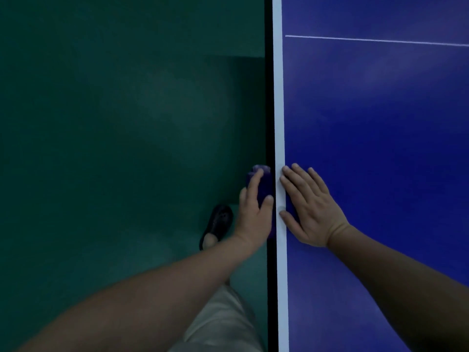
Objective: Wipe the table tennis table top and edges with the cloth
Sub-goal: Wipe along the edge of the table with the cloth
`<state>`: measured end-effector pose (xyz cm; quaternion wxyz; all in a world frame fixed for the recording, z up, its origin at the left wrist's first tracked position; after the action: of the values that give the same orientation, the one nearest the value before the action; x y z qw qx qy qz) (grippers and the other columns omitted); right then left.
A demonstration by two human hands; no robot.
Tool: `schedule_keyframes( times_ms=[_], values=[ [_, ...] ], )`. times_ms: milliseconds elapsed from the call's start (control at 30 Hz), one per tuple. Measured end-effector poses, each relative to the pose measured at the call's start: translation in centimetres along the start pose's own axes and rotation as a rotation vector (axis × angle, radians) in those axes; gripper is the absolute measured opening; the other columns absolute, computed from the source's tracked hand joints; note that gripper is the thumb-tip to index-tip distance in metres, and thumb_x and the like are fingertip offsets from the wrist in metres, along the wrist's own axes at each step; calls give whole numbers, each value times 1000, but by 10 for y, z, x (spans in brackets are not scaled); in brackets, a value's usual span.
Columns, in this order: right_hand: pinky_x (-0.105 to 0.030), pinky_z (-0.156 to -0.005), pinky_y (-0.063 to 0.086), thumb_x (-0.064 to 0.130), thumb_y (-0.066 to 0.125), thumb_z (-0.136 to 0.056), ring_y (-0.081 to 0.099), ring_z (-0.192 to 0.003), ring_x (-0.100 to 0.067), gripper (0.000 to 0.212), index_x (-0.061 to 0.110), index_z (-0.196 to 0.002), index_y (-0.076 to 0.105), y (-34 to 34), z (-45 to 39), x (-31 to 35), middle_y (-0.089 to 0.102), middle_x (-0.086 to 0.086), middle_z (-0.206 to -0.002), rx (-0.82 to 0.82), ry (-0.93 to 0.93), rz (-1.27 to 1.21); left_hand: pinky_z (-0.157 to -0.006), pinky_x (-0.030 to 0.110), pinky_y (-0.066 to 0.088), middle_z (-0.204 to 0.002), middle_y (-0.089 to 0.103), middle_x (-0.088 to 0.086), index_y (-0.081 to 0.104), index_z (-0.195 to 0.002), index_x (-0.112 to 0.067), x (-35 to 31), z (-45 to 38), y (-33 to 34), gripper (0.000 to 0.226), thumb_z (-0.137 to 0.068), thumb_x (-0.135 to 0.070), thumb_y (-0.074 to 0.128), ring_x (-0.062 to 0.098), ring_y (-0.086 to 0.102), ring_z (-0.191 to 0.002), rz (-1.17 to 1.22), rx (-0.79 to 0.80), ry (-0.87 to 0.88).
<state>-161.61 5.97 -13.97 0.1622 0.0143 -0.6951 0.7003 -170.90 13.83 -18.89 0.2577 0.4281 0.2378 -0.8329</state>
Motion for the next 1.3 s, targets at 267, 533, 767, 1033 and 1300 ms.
schedule_keyframes(
  times_ms=[267, 533, 767, 1033, 1300],
  values=[
    [-57, -119, 24, 40, 46, -97, 23, -151, -33, 68, -2, -149, 38, 0, 1, -1, 31, -17, -160, -2, -1, -10, -91, 3, 25, -154, 34, -1, 27, -152, -36, -45, -65, -10, 62, -99, -12, 47, -7, 36, -117, -38, -21, 9],
    [-59, -118, 25, 39, 47, -96, 23, -151, -33, 68, -2, -149, 37, 0, -2, 0, 31, -16, -160, 10, 10, -17, -82, -7, 24, -149, 36, -6, 32, -148, -40, -25, -48, -5, 61, -97, -10, 48, -31, 34, -103, 41, 16, -57],
    [-55, -121, 22, 38, 53, -97, 23, -150, -35, 70, 0, -151, 30, -4, -4, -2, 28, -17, -161, -35, 24, -126, -97, 11, 23, -154, 33, 0, 29, -152, -34, -67, -124, -16, 61, -98, -10, 47, -1, 34, -122, 41, -7, 39],
    [-51, -123, 15, 41, 44, -101, 18, -151, -36, 65, 1, -151, 30, -26, -104, -48, 23, -20, -161, -69, 147, -121, -87, -7, 22, -142, 35, -5, 33, -150, -31, -55, -120, -11, 63, -96, -5, 51, -34, 29, -103, 80, 25, 61],
    [-48, -124, 15, 45, 29, -102, 13, -152, -34, 70, -3, -153, 28, -47, -271, -138, 19, -19, -163, 43, 167, 66, -97, 9, 24, -151, 35, 5, 31, -151, -35, -110, -224, -23, 64, -97, -9, 52, 11, 39, -131, 110, 29, 51]
  ],
)
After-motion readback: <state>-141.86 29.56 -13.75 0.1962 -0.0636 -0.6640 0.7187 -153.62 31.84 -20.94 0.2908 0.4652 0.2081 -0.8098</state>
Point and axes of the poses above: each hand's wrist, its own z-axis away from the middle knuckle, its own y-axis out of the palm, x = y × z, the point moved 9 cm from there along -z, towards the middle knuckle
